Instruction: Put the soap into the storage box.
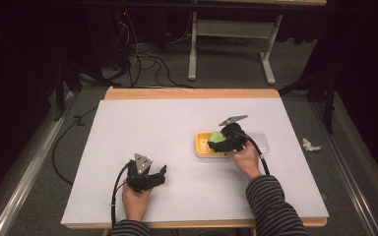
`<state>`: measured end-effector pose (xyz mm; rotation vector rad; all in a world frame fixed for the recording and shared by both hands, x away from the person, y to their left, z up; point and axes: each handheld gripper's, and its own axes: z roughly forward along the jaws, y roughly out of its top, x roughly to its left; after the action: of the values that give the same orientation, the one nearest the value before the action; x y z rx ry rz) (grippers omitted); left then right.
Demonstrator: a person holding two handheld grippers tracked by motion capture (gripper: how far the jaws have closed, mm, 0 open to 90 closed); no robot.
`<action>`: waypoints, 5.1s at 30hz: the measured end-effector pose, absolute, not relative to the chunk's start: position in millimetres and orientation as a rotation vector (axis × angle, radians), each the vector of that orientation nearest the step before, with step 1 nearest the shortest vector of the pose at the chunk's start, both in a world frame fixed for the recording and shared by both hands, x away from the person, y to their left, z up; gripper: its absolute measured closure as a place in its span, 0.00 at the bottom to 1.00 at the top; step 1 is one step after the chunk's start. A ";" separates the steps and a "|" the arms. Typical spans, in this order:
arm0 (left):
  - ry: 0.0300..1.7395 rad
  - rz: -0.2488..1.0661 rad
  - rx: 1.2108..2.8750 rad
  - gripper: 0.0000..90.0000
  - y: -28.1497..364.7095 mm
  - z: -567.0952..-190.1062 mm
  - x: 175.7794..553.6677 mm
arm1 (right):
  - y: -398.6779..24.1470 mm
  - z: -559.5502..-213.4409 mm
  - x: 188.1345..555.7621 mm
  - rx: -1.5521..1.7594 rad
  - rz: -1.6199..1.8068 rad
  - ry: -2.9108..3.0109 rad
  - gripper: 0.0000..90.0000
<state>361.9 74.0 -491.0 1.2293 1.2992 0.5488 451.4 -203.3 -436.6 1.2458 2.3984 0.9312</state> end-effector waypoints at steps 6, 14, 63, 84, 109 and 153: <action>1.297 0.550 1.233 0.23 74.5 -491.1 361.9 | -201.9 -441.1 454.0 1.259 0.892 2.410 0.29; 1.296 0.549 1.230 0.23 74.9 -490.8 361.7 | -199.7 -444.3 455.2 1.271 0.857 2.418 0.29; 1.304 0.547 1.214 0.23 75.7 -490.3 362.2 | -231.9 -399.4 425.6 1.238 1.087 2.157 0.35; 1.317 0.542 1.203 0.24 77.0 -490.1 363.2 | -256.0 -392.2 406.7 1.245 1.110 2.092 0.35; 1.318 0.548 1.194 0.23 77.3 -489.7 363.0 | -281.1 -386.0 384.8 1.230 1.109 2.052 0.36; 1.323 0.542 1.188 0.23 77.9 -489.6 363.6 | -314.5 -399.4 346.7 1.312 1.159 1.980 0.36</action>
<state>363.6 77.9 -489.6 1.1878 1.3229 0.5419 346.7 -314.5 -399.4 1.3121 1.9801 1.1590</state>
